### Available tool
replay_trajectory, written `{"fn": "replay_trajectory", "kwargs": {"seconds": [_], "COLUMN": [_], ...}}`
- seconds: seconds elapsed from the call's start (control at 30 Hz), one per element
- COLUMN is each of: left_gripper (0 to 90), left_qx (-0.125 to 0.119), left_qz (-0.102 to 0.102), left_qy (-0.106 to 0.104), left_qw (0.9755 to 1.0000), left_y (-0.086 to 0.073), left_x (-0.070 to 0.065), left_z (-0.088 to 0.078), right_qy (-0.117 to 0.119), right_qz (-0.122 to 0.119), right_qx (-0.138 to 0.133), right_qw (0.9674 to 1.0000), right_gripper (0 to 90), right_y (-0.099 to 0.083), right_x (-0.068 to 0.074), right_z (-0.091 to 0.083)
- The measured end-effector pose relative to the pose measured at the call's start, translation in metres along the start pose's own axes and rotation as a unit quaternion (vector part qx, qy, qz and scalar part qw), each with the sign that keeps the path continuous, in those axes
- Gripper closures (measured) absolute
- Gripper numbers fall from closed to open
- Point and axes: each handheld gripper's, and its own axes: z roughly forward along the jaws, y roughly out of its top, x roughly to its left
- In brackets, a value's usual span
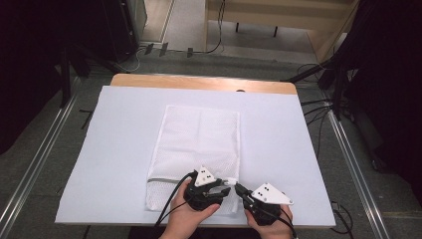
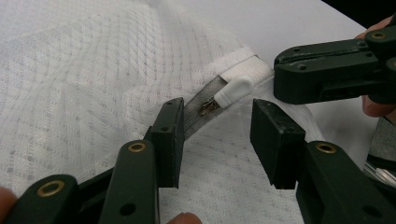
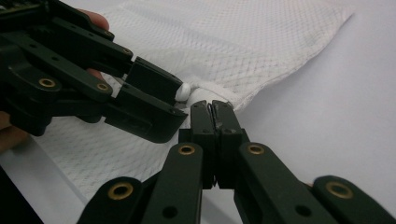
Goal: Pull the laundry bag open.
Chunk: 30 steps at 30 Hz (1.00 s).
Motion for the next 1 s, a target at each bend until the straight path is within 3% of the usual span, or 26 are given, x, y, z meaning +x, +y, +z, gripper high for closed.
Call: {"fn": "replay_trajectory", "kwargs": {"seconds": [0.03, 0.07, 0.13, 0.33, 0.57, 0.63, 0.7, 0.73, 0.9, 1.0], "left_gripper": [58.9, 62.0, 66.2, 73.8, 77.1, 68.7, 65.5, 64.7, 70.7, 79.2], "left_qx": [0.0, -0.003, -0.005, -0.014, 0.004, 0.005, 0.003, 0.002, 0.02, 0.018], "left_qz": [-0.002, -0.016, -0.026, -0.055, -0.051, -0.049, -0.044, -0.046, -0.057, -0.062], "left_qy": [-0.002, -0.022, -0.033, -0.045, -0.058, -0.056, -0.037, -0.037, -0.055, -0.074], "left_qw": [1.0, 0.9996, 0.9991, 0.9974, 0.997, 0.9972, 0.9984, 0.9982, 0.9967, 0.9952], "left_y": [0.0, 0.002, 0.002, 0.001, -0.001, -0.001, -0.001, -0.001, -0.001, -0.001], "left_x": [0.001, 0.006, 0.01, 0.023, 0.019, 0.018, 0.019, 0.019, 0.02, 0.02], "left_z": [-0.001, -0.003, -0.005, -0.016, -0.01, -0.009, -0.009, -0.008, -0.005, -0.007], "right_qy": [0.008, 0.015, 0.014, 0.012, 0.011, 0.01, 0.012, 0.013, 0.01, 0.002], "right_qz": [0.001, -0.001, -0.006, -0.006, -0.01, -0.011, -0.01, -0.011, -0.012, -0.008], "right_qx": [-0.004, -0.012, -0.011, -0.008, -0.007, -0.008, -0.008, -0.009, -0.01, -0.005], "right_qw": [1.0, 0.9998, 0.9998, 0.9999, 0.9999, 0.9998, 0.9998, 0.9998, 0.9998, 1.0], "right_gripper": [90.0, 90.0, 90.0, 90.0, 90.0, 90.0, 90.0, 90.0, 90.0, 90.0], "right_y": [0.0, 0.0, 0.001, -0.001, 0.0, 0.0, 0.0, 0.0, 0.0, 0.0], "right_x": [0.0, 0.0, 0.0, -0.002, 0.001, 0.0, 0.0, 0.0, 0.001, 0.0], "right_z": [-0.001, -0.002, -0.003, -0.003, -0.003, -0.003, -0.003, -0.003, -0.003, -0.004]}}
